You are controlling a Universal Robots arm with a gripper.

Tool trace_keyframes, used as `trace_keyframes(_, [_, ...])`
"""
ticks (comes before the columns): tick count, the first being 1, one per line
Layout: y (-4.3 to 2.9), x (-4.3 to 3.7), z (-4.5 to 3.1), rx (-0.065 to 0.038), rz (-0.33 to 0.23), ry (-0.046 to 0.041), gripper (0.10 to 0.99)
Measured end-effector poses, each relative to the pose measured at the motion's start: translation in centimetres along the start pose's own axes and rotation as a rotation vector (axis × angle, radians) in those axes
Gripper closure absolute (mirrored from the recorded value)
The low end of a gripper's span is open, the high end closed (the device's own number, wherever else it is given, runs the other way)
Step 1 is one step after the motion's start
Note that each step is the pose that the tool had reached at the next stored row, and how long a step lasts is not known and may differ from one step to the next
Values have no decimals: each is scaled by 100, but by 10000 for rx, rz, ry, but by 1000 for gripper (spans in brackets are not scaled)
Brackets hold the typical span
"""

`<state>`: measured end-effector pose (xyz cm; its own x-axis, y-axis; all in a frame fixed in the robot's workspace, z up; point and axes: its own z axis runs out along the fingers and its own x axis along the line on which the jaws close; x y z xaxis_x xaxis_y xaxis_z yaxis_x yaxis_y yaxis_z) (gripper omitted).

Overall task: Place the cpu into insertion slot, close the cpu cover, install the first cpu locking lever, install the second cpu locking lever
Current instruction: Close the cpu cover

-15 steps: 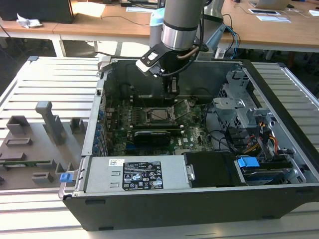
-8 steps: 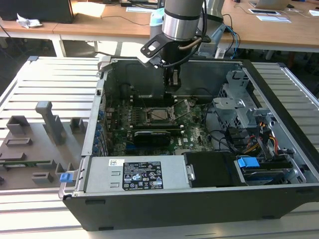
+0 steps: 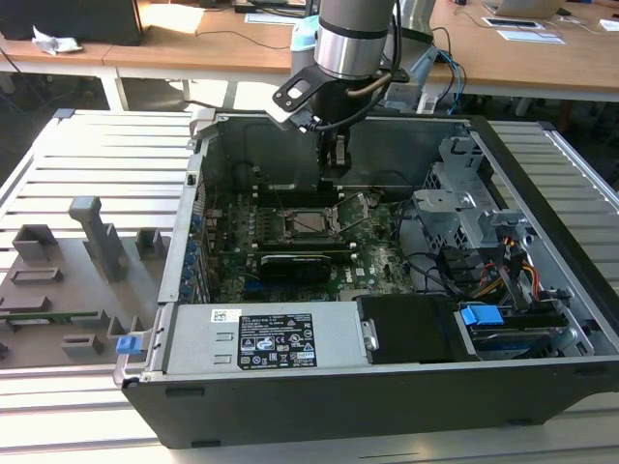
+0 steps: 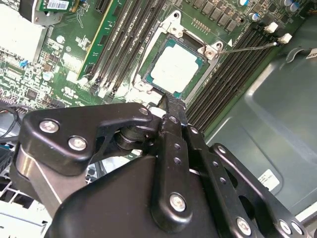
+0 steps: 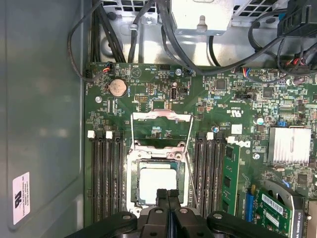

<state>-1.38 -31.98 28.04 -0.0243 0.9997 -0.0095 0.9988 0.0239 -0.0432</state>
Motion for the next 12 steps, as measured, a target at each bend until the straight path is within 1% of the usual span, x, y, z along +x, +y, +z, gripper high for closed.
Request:
trace_keyframes(2, [25, -1, -2, 1, -1, -5, 980])
trace_keyframes(6, [328, 5, -14, 1, 0, -26, 980])
trace_keyframes(8, [442, 11, -19, 1, 1, -35, 980])
trace_keyframes(9, [518, 18, -22, 1, 3, -42, 980])
trace_keyframes(11, [648, 33, -28, 1, 3, -43, 980])
trace_keyframes(12, [697, 40, -30, 1, 4, -43, 980])
